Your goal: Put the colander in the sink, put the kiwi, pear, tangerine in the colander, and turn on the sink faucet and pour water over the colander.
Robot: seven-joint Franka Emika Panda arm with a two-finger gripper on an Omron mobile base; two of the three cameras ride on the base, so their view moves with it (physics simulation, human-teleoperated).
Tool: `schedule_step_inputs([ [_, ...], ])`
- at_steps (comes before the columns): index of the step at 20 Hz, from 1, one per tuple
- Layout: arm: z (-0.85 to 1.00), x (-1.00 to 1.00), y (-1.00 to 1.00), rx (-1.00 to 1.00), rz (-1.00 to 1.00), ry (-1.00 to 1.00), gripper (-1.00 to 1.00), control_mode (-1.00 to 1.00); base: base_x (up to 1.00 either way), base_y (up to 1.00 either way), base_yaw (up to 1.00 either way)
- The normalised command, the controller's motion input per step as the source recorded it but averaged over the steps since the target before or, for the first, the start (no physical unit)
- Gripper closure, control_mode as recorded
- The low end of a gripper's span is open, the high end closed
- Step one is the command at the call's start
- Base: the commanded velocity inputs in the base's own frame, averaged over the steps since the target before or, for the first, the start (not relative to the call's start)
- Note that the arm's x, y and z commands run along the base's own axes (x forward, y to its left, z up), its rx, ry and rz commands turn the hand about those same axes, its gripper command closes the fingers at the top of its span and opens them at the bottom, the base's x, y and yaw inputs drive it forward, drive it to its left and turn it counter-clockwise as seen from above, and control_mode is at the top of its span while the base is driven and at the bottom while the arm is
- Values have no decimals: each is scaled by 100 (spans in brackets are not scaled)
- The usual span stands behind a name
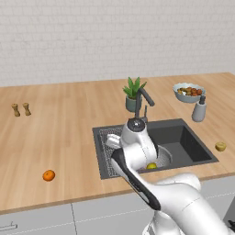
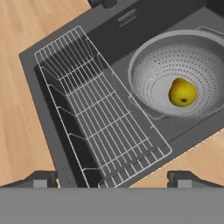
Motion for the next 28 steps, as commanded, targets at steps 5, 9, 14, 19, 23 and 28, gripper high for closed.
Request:
schedule_step_inputs([
  [5, 26, -4, 100, 0, 11, 6, -100, -100, 0, 0, 0],
  [9, 14, 0, 100, 0, 17, 10, -100, -100, 0, 0, 0],
  [14, 1, 0, 98, 0, 21, 9, -100, -100, 0, 0, 0],
  [19, 0, 0, 89, -1, 22, 8, -100, -100, 0, 0, 0],
  [23, -2, 0, 82, -5, 19, 5, -100, -100, 0, 0, 0],
  [28, -19, 0, 55, -10, 13, 1, -100, -100, 0, 0, 0],
])
